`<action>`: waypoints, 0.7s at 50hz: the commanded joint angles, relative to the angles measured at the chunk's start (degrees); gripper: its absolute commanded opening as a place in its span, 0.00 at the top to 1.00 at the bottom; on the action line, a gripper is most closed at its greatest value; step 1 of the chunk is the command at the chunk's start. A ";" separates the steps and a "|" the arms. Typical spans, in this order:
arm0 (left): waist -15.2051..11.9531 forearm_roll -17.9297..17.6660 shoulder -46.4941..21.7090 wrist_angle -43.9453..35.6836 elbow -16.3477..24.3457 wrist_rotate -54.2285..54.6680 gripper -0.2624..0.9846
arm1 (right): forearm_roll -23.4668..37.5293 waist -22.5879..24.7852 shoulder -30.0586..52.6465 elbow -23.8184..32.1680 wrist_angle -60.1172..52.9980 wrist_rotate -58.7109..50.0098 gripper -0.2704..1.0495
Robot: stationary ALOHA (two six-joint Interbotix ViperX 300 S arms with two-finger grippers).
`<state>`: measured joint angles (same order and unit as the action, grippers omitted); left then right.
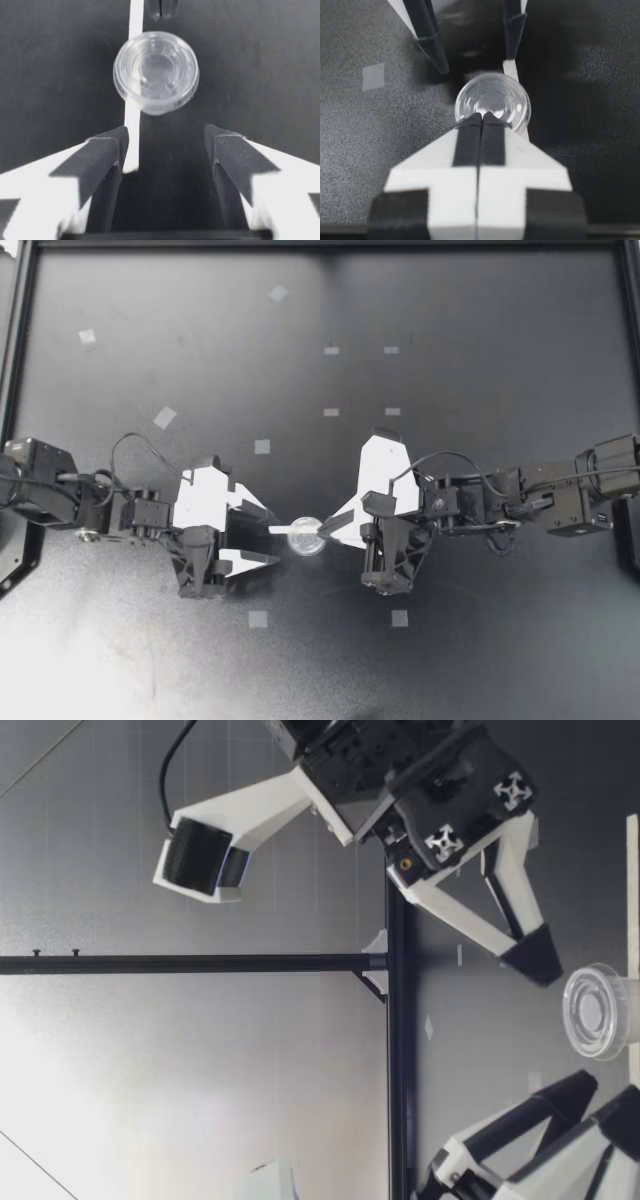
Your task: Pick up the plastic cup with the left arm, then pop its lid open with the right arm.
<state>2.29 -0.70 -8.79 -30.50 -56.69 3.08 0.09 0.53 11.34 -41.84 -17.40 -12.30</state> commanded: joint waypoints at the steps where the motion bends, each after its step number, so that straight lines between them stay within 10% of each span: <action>1: 0.09 0.00 0.53 -0.88 1.14 0.00 0.34 | 0.09 -0.26 -0.35 1.49 -0.35 -0.09 0.87; 35: -1.49 0.00 -4.39 -2.46 4.13 -1.05 0.34 | 0.09 -0.97 1.05 2.20 -0.44 0.00 0.87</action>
<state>1.41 -0.70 -13.97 -32.34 -53.35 2.29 0.09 -0.09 13.18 -40.78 -17.31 -12.39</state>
